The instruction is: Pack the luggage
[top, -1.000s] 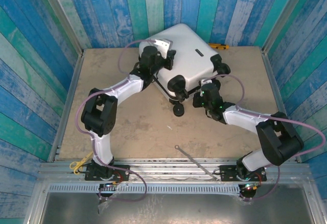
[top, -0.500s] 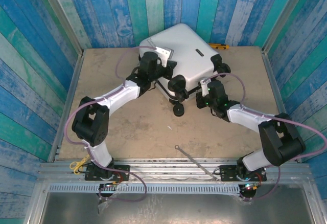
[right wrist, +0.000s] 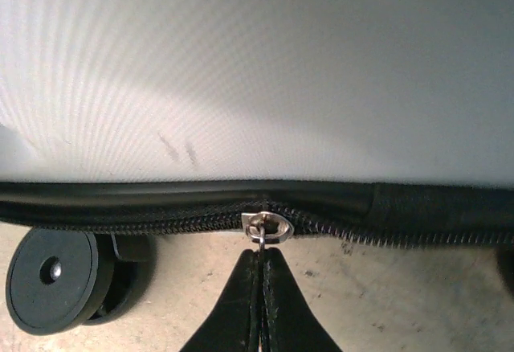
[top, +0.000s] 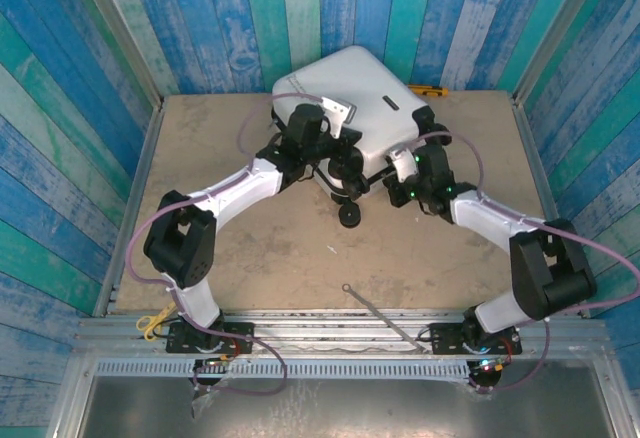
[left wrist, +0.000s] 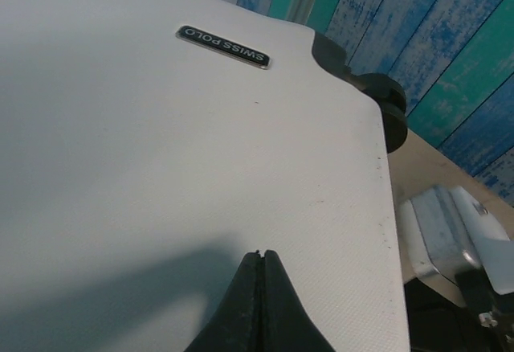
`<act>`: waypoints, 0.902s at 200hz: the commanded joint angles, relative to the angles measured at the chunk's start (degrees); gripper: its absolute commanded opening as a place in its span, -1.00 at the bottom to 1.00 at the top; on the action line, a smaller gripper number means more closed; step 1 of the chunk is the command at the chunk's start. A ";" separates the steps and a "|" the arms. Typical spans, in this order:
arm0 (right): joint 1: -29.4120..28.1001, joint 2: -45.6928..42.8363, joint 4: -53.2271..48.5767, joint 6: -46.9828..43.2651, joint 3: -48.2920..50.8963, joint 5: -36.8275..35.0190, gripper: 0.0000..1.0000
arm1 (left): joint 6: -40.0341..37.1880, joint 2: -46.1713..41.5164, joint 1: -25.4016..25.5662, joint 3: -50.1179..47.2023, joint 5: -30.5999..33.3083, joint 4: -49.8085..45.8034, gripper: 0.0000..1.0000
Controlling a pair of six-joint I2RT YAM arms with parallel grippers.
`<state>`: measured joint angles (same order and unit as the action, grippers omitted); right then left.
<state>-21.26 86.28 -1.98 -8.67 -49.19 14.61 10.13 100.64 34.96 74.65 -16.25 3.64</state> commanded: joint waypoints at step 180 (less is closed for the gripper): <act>3.20 -0.67 -3.65 -26.69 -1.00 -15.18 -0.99 | 6.34 7.45 9.69 -3.83 7.99 -20.28 -1.00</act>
<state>-20.45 86.72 -6.55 -35.33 -51.18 5.98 14.94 100.36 43.57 73.47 -10.35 -2.20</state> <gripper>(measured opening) 0.044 0.048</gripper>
